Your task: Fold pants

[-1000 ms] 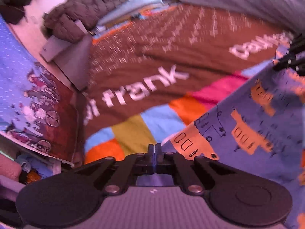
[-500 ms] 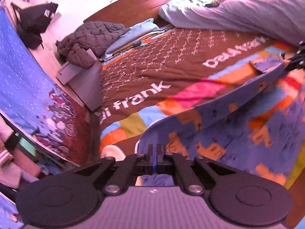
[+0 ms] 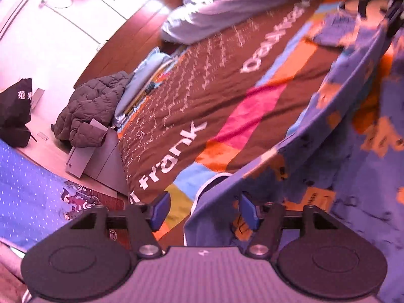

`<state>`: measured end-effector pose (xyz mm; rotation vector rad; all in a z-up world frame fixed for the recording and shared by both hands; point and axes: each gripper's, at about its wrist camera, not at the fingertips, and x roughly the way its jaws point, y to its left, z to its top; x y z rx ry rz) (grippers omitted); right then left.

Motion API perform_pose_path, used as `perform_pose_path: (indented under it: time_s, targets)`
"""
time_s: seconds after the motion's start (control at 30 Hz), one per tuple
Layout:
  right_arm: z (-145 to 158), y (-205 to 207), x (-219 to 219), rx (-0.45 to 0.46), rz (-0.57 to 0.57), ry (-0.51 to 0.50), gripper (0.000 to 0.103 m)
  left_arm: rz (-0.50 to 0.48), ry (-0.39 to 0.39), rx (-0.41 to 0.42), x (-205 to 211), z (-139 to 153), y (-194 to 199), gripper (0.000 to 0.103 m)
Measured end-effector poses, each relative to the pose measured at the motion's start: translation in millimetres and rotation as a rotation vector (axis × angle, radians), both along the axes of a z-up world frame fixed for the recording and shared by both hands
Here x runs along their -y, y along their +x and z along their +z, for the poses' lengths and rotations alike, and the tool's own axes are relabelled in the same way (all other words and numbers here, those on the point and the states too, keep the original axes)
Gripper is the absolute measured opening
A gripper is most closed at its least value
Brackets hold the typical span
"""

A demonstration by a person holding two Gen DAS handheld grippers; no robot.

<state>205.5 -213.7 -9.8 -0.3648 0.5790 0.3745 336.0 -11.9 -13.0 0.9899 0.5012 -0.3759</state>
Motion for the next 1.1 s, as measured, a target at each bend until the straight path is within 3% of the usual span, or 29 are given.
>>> perform_pose_path:
  time_s: [0.03, 0.07, 0.1, 0.27, 0.5, 0.73, 1.1]
  targets:
    - [-2.0, -1.8, 0.3, 0.002, 0.001, 0.002, 0.001, 0.007, 0.03, -0.002, 4.9, -7.9, 6.3, 0.051]
    - [-3.6, -3.6, 0.3, 0.005, 0.004, 0.001, 0.001, 0.014, 0.058, -0.003, 8.4, -14.6, 10.8, 0.017]
    - [-5.0, -5.5, 0.1, 0.011, 0.008, 0.001, 0.001, 0.024, 0.079, -0.011, 11.4, -19.9, 14.8, 0.004]
    - [-5.5, -10.0, -1.1, 0.029, 0.015, -0.001, 0.001, 0.036, 0.072, 0.004, 13.1, -12.5, 0.7, 0.002]
    - [11.1, -28.7, 0.2, 0.067, -0.01, 0.029, 0.001, 0.077, 0.058, 0.073, -3.6, 20.1, -76.0, 0.002]
    - [-1.1, -60.7, -2.8, 0.016, -0.043, 0.057, 0.001, 0.086, 0.063, 0.005, -0.4, -5.5, -146.1, 0.002]
    - [-28.3, -82.8, -8.1, -0.028, -0.061, 0.032, 0.001, 0.108, 0.015, -0.108, -7.9, -32.8, -170.4, 0.002]
